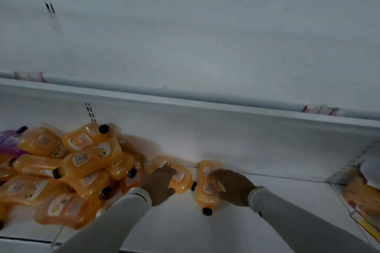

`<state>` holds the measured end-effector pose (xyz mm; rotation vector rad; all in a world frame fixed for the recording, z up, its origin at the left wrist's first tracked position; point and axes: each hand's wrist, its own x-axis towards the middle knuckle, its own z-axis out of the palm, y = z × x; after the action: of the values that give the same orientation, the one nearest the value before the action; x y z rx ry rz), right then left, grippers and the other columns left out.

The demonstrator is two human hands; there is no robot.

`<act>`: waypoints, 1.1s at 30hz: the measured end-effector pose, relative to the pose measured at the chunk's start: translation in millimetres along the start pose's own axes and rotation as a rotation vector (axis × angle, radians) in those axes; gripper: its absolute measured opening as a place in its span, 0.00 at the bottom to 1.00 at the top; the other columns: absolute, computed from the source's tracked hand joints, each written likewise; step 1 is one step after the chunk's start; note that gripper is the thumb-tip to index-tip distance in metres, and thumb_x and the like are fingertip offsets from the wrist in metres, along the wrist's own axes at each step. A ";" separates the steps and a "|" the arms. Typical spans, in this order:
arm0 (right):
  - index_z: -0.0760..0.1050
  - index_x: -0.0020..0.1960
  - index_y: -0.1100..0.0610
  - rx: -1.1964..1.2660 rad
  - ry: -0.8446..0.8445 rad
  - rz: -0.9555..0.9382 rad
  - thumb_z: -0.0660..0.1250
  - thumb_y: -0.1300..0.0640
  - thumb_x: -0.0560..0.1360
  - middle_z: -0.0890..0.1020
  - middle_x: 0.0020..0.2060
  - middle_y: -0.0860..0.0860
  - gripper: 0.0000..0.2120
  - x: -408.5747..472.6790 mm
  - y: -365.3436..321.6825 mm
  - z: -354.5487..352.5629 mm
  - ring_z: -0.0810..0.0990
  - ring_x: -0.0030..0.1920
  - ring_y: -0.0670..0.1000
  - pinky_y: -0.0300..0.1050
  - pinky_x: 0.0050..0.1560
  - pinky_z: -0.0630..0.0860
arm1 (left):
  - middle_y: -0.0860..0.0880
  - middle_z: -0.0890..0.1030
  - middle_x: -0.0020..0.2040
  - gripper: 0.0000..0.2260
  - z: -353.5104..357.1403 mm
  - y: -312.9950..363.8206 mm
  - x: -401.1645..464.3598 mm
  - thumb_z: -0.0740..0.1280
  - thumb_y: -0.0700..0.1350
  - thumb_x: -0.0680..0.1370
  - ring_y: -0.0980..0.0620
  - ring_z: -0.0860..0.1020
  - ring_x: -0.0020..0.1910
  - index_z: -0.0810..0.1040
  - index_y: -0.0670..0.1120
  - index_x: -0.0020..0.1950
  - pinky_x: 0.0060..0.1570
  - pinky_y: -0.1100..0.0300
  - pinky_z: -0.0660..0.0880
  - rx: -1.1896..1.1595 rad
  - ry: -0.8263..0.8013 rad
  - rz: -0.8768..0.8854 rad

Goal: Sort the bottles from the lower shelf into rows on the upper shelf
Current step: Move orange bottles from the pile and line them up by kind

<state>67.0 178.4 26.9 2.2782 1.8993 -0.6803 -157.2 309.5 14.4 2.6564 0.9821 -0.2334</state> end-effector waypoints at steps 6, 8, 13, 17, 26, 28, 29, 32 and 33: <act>0.56 0.79 0.49 -0.262 -0.022 -0.199 0.61 0.51 0.81 0.53 0.80 0.49 0.29 59.5 14.2 13.5 0.54 0.79 0.54 0.52 0.77 0.56 | 0.48 0.50 0.80 0.37 17.8 0.9 47.7 0.67 0.52 0.77 0.47 0.51 0.78 0.50 0.49 0.79 0.76 0.54 0.50 0.165 -0.081 0.044; 0.56 0.78 0.48 -0.352 -0.056 -0.256 0.62 0.51 0.80 0.53 0.80 0.50 0.29 76.6 22.3 17.5 0.52 0.79 0.54 0.53 0.77 0.56 | 0.46 0.49 0.80 0.40 22.6 -0.2 57.6 0.69 0.53 0.76 0.47 0.50 0.79 0.49 0.48 0.80 0.76 0.54 0.49 0.190 -0.122 0.043; 0.57 0.78 0.50 -0.527 -0.056 -0.339 0.65 0.51 0.78 0.54 0.79 0.54 0.32 90.3 27.6 15.5 0.51 0.79 0.56 0.51 0.78 0.54 | 0.46 0.55 0.79 0.44 31.6 -2.6 64.1 0.72 0.57 0.72 0.46 0.54 0.78 0.52 0.48 0.79 0.76 0.53 0.52 0.180 -0.104 0.007; 0.61 0.77 0.50 -0.483 -0.067 -0.306 0.70 0.51 0.75 0.55 0.79 0.54 0.33 74.0 29.8 10.1 0.51 0.79 0.56 0.52 0.78 0.53 | 0.45 0.68 0.71 0.41 37.0 10.4 46.9 0.72 0.64 0.68 0.43 0.66 0.68 0.62 0.49 0.74 0.68 0.47 0.65 0.217 -0.063 -0.021; 0.68 0.66 0.47 0.001 -0.257 0.097 0.73 0.39 0.69 0.78 0.63 0.49 0.30 4.5 63.2 21.9 0.78 0.60 0.52 0.43 0.56 0.73 | 0.48 0.75 0.62 0.32 44.9 10.9 -1.8 0.71 0.64 0.70 0.49 0.74 0.59 0.72 0.47 0.67 0.59 0.56 0.73 -0.059 -0.189 -0.177; 0.66 0.70 0.48 0.066 -0.289 0.104 0.72 0.39 0.71 0.75 0.65 0.49 0.33 -7.7 59.3 29.7 0.75 0.66 0.54 0.46 0.64 0.71 | 0.50 0.78 0.56 0.31 48.4 9.6 -11.2 0.70 0.67 0.68 0.51 0.77 0.51 0.75 0.47 0.62 0.50 0.60 0.75 -0.111 -0.275 -0.253; 0.67 0.69 0.49 0.103 -0.303 0.103 0.71 0.39 0.71 0.75 0.65 0.49 0.32 -11.7 56.5 34.2 0.75 0.65 0.53 0.48 0.64 0.72 | 0.51 0.79 0.54 0.32 51.8 8.8 -14.9 0.69 0.69 0.67 0.52 0.78 0.49 0.75 0.47 0.61 0.48 0.61 0.75 -0.147 -0.306 -0.289; 0.70 0.62 0.50 0.230 -0.304 0.146 0.73 0.39 0.68 0.78 0.57 0.49 0.28 -18.2 48.3 46.3 0.78 0.56 0.51 0.47 0.58 0.76 | 0.50 0.81 0.55 0.36 61.8 7.5 -24.7 0.67 0.72 0.66 0.52 0.80 0.49 0.75 0.48 0.63 0.50 0.60 0.78 -0.235 -0.323 -0.347; 0.72 0.60 0.51 0.269 -0.298 0.157 0.74 0.40 0.67 0.80 0.54 0.48 0.27 -19.3 46.4 49.9 0.80 0.54 0.50 0.46 0.56 0.77 | 0.50 0.81 0.56 0.35 63.0 9.2 -29.4 0.67 0.71 0.66 0.52 0.79 0.50 0.75 0.48 0.63 0.52 0.60 0.77 -0.251 -0.324 -0.350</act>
<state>95.3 133.2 -19.7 2.2804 1.5566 -1.2372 -176.4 264.1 -35.5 2.1249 1.2628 -0.5569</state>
